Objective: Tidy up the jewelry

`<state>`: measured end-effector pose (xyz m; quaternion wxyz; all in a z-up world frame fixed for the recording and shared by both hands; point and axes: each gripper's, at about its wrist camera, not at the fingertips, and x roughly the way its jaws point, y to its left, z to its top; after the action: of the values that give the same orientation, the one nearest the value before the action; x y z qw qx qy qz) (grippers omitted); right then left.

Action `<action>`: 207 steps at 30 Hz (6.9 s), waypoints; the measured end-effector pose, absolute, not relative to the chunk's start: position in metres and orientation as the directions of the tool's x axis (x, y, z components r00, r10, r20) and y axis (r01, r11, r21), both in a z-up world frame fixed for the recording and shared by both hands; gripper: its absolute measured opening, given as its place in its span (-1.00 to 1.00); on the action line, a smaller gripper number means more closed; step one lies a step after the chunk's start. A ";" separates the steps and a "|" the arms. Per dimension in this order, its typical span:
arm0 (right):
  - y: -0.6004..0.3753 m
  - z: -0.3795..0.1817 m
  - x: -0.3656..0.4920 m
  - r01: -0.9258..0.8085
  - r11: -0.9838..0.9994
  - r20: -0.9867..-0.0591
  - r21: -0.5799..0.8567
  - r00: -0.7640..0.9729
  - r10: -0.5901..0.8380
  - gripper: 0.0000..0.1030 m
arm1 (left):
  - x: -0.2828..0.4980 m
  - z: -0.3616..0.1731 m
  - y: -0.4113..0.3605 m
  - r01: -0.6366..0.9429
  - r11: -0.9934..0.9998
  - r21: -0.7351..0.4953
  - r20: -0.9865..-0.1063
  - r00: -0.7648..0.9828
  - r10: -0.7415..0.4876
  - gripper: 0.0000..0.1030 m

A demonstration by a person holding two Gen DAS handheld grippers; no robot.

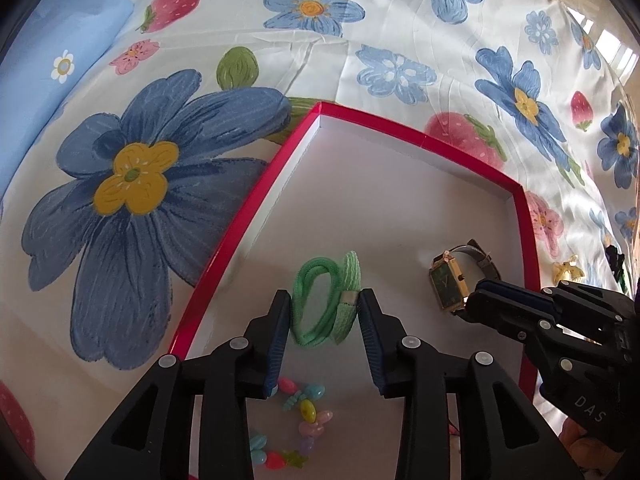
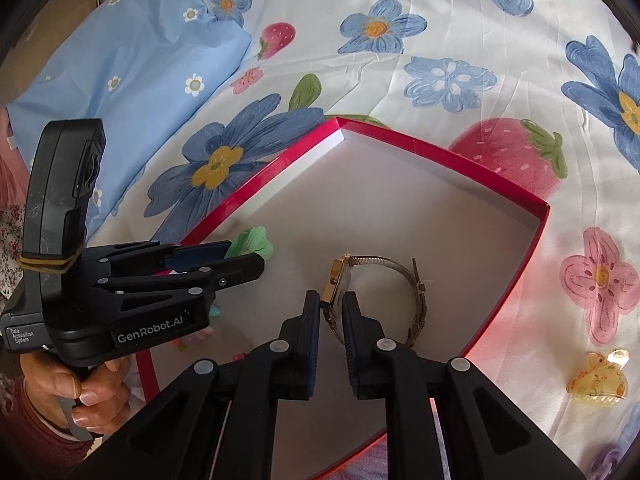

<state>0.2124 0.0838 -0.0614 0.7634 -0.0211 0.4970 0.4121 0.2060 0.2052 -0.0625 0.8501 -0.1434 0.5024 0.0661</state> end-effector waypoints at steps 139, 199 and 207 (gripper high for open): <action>-0.038 0.002 0.171 -0.527 0.739 -0.686 0.421 0.348 0.639 -0.79 | 0.123 0.013 0.152 -0.104 0.966 -0.238 -0.790 0.600 -0.130 -0.25; 0.058 -0.061 0.188 -0.587 0.687 -0.765 0.427 0.170 0.621 -0.54 | 0.161 -0.064 0.195 -0.220 0.962 -0.164 -0.869 0.494 -0.036 -0.14; 0.051 -0.055 0.187 -0.578 0.690 -0.754 0.435 0.185 0.631 -0.42 | 0.157 -0.057 0.195 -0.223 0.961 -0.164 -0.863 0.504 -0.030 0.01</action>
<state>0.1868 0.0511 -0.0552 0.7694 0.0261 0.5030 0.3928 0.1567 0.1949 -0.0573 0.8578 -0.1280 0.4947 0.0562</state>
